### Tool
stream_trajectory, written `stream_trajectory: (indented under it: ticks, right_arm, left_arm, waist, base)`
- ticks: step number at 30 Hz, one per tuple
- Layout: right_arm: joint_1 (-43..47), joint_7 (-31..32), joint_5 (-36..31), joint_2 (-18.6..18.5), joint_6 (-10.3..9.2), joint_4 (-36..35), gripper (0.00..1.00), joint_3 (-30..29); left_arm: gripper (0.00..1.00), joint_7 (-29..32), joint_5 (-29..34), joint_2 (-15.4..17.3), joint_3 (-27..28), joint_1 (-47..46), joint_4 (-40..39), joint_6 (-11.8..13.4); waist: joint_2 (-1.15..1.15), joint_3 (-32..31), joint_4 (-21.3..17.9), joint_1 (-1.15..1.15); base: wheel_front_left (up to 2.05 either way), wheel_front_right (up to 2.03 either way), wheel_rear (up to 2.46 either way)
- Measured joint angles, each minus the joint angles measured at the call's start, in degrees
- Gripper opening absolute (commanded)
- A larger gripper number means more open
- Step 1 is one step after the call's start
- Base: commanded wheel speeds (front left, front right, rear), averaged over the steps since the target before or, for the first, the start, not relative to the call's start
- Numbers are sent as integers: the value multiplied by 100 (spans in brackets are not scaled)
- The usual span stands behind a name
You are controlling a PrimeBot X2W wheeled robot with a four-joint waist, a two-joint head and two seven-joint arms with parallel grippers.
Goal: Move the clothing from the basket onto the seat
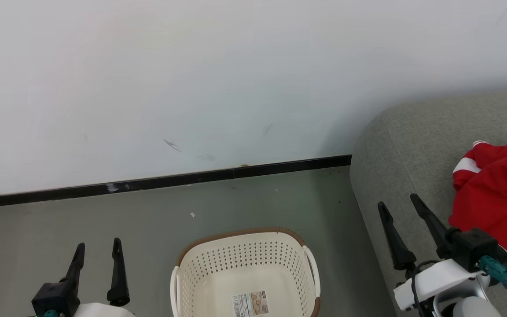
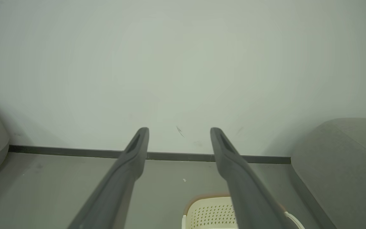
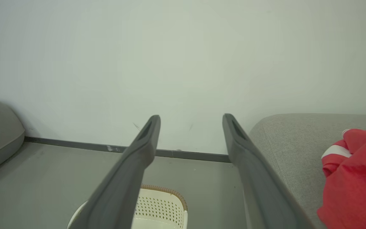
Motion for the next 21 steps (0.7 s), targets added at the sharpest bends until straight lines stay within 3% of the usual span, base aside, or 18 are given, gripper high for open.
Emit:
stream_trajectory:
  ticks: [21]
  right_arm:
    - [465,0,203,46,0,-232,100,52]
  left_arm:
    - [100,-25,48,7,31,4,-115,-33]
  waist:
    - [0,-82,-9,0]
  base:
    - [0,0,0]
